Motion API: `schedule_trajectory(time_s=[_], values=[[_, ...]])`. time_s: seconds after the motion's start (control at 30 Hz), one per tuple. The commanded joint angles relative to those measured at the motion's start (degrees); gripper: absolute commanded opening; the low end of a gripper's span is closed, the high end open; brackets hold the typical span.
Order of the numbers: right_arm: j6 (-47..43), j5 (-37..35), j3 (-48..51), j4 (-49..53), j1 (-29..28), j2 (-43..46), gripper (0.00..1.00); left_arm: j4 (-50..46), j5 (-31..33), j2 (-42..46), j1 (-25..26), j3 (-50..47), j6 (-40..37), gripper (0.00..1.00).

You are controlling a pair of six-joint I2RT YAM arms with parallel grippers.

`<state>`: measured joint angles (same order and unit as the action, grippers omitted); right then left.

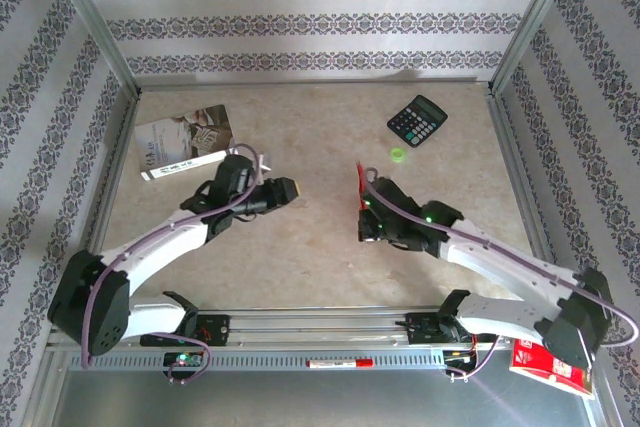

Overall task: Fold a paper plane with a square sheet of paper (pick it up from the middle)
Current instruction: Turn over the paper at the center of the table.

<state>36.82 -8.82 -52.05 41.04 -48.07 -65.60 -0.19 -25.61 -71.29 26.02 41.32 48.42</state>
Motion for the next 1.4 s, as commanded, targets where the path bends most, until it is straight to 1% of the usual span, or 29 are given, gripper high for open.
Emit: schedule_trajectory(time_s=[0.0, 0.03, 0.1, 0.27, 0.4, 0.57, 0.67, 0.83, 1.07, 1.2, 1.37], values=[[-11.0, -5.5, -6.5, 17.4, -4.3, -7.6, 0.00, -12.0, 2.4, 2.4, -4.1, 1.5, -3.4, 0.43], [-11.5, -4.9, -8.2, 18.2, -5.5, -10.1, 0.00, -12.7, 2.1, 2.9, -5.1, 1.3, -3.1, 0.43], [-11.7, -2.7, -9.3, 16.5, -8.1, -13.6, 0.00, -13.6, 1.5, 3.8, -6.2, 1.0, -2.8, 0.43], [-9.7, 6.9, -6.9, 4.1, -13.3, -18.8, 0.00, -13.8, -2.3, 3.5, -6.2, 0.8, -1.3, 0.42], [-7.2, 11.9, -4.2, -6.0, -15.3, -20.4, 0.00, -11.4, -5.8, 2.2, -6.2, 0.3, 0.3, 0.42], [-4.5, 16.4, 1.5, -16.6, -15.9, -20.6, 0.02, -5.4, -11.9, -2.5, -5.6, 0.4, 3.8, 0.42], [-3.8, 17.4, 3.6, -20.1, -16.2, -20.7, 0.02, -2.9, -14.0, -5.7, -4.4, 1.2, 4.8, 0.41], [-3.3, 17.3, 4.7, -22.2, -16.7, -21.6, 0.03, 2.0, -16.2, -11.4, -1.2, 2.5, 7.4, 0.40], [-1.8, 17.1, 6.3, -25.1, -17.0, -21.3, 0.03, 5.3, -18.3, -21.2, 2.3, 5.4, 8.4, 0.33], [-1.5, 17.2, 6.6, -25.7, -17.0, -21.5, 0.04, 2.8, -18.7, -24.6, 3.9, 8.1, 5.7, 0.32], [-1.5, 16.8, 7.0, -26.3, -17.0, -21.6, 0.06, -1.5, -18.1, -28.3, 4.0, 9.0, 1.8, 0.31]])
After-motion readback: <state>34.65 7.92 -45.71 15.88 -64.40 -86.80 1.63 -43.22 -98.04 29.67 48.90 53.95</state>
